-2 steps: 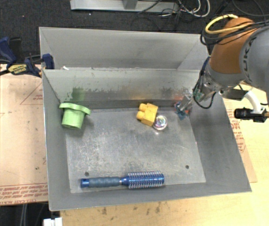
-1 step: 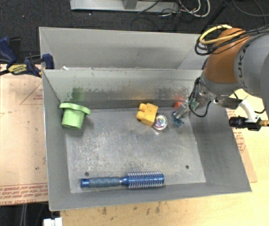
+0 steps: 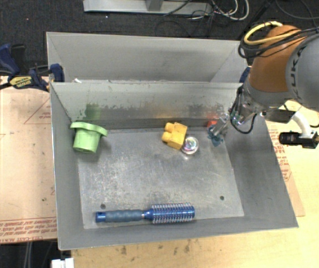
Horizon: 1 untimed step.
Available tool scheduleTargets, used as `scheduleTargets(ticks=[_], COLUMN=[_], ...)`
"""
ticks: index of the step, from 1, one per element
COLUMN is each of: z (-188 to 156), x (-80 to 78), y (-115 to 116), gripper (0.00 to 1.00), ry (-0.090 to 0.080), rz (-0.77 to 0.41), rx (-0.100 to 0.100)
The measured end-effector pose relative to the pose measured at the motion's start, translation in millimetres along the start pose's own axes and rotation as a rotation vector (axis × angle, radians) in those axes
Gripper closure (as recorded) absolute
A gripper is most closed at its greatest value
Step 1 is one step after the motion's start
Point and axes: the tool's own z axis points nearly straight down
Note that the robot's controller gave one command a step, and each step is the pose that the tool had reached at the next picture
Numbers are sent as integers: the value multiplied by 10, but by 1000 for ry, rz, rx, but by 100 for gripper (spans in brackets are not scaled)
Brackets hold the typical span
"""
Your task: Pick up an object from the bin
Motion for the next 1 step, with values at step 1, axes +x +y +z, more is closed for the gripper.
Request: scheduleTargets(ticks=[1], z=[156], x=[225], y=[-3], gripper=[100], ry=[6], rz=[37], rx=[3])
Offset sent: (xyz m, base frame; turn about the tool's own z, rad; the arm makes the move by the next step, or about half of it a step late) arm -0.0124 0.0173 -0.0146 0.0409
